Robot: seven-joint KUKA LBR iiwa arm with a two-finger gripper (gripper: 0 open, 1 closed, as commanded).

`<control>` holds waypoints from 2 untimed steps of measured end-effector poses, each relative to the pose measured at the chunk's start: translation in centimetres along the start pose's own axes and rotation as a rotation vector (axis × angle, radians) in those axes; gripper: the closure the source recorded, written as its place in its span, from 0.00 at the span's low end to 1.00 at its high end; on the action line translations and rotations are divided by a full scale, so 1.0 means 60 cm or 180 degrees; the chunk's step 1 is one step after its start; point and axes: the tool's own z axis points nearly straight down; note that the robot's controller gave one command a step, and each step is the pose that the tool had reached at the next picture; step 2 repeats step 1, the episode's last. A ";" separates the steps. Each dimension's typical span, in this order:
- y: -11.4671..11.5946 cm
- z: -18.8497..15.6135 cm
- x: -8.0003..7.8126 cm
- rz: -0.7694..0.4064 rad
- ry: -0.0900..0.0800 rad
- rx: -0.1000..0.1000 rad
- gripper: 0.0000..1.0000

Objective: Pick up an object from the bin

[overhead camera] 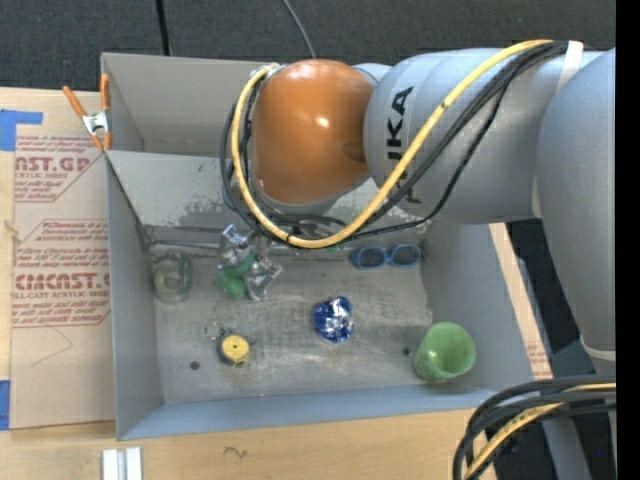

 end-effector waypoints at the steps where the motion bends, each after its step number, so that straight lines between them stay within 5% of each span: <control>1: 0.016 -0.091 -0.018 -0.0050 0.0001 -0.0004 1.00; 2: 0.016 -0.091 -0.018 -0.0050 0.0001 -0.0004 1.00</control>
Offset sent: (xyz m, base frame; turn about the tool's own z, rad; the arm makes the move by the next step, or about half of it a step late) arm -0.0014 0.0120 0.0508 -0.0156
